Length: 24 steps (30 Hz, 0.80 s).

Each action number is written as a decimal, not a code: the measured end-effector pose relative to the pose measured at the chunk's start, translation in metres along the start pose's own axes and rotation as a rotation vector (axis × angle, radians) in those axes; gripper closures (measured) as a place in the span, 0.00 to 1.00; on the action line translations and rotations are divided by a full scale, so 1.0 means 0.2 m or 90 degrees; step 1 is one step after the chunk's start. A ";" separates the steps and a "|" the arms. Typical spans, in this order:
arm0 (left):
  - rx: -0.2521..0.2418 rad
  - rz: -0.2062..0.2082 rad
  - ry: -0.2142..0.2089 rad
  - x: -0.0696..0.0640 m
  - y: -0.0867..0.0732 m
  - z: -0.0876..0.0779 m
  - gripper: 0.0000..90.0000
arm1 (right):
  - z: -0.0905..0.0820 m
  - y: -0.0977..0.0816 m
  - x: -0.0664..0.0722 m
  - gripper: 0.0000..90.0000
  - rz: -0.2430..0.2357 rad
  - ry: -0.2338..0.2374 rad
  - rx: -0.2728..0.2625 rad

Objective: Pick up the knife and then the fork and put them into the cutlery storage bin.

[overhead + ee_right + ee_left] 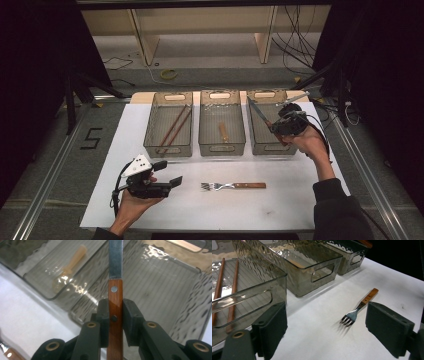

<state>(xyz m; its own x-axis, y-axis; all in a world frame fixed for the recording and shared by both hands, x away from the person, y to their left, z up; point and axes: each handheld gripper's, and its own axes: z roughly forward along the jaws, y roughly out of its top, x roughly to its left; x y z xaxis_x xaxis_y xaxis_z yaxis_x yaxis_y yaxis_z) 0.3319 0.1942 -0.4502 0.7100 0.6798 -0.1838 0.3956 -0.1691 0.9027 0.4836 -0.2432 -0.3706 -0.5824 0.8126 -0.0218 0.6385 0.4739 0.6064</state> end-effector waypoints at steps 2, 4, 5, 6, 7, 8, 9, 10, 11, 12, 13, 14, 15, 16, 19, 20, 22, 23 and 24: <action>-0.002 -0.003 0.000 0.00 0.00 0.00 0.19 | 0.01 0.01 -0.01 0.86 0.004 -0.004 0.000; -0.003 -0.003 0.000 0.00 0.00 0.00 0.19 | 0.01 0.02 -0.03 0.86 0.013 -0.007 0.005; -0.003 -0.005 0.000 0.00 0.00 0.00 0.19 | 0.02 0.02 -0.03 0.86 0.015 -0.010 0.005; -0.002 -0.004 0.000 0.00 0.00 0.00 0.19 | 0.02 0.02 -0.04 0.86 0.019 -0.012 0.005; -0.003 -0.005 0.000 0.00 0.00 0.00 0.19 | 0.03 0.03 -0.05 0.86 0.024 -0.014 0.005; -0.003 -0.005 0.000 0.00 0.00 0.00 0.19 | 0.03 0.03 -0.06 0.86 0.029 -0.018 0.006; -0.003 -0.005 0.000 0.00 0.00 0.00 0.19 | 0.04 0.03 -0.07 0.86 0.032 -0.019 0.008; -0.003 -0.005 0.000 0.00 0.00 0.00 0.19 | 0.04 0.04 -0.07 0.86 0.035 -0.022 0.010; -0.003 -0.005 0.001 0.00 0.00 0.00 0.19 | 0.04 0.04 -0.08 0.86 0.037 -0.023 0.012; -0.003 -0.006 0.000 0.00 0.00 0.00 0.19 | 0.04 0.04 -0.08 0.86 0.039 -0.024 0.012; -0.003 -0.006 0.000 0.00 0.00 0.00 0.19 | 0.05 0.04 -0.09 0.86 0.042 -0.026 0.014; -0.002 -0.004 0.000 0.00 0.00 0.00 0.19 | 0.05 0.05 -0.09 0.86 0.045 -0.030 0.014; -0.003 -0.005 0.000 0.00 0.00 0.00 0.19 | 0.05 0.05 -0.10 0.86 0.050 -0.030 0.015; -0.003 -0.005 0.000 0.00 0.00 0.00 0.19 | 0.05 0.05 -0.11 0.86 0.054 -0.033 0.013; -0.004 -0.005 0.002 0.00 0.00 0.00 0.19 | 0.06 0.06 -0.12 0.86 0.061 -0.034 0.015; -0.003 -0.005 0.001 0.00 0.00 0.00 0.19 | 0.06 0.07 -0.12 0.86 0.062 -0.035 0.015; -0.004 -0.006 -0.001 0.00 0.00 0.00 0.19 | 0.07 0.07 -0.12 0.86 0.068 -0.036 0.014; -0.006 -0.008 -0.004 0.00 0.00 0.00 0.19 | 0.08 0.07 -0.12 0.86 0.069 -0.036 0.015; -0.006 -0.009 -0.006 0.00 0.00 0.00 0.19 | 0.08 0.08 -0.12 0.86 0.070 -0.038 0.017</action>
<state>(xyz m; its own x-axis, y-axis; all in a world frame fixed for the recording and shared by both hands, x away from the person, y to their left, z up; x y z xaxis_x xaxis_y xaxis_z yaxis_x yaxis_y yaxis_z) 0.3325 0.1951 -0.4499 0.7095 0.6758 -0.1999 0.3999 -0.1524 0.9038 0.5156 -0.2491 -0.3740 -0.4770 0.8789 -0.0042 0.7106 0.3884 0.5867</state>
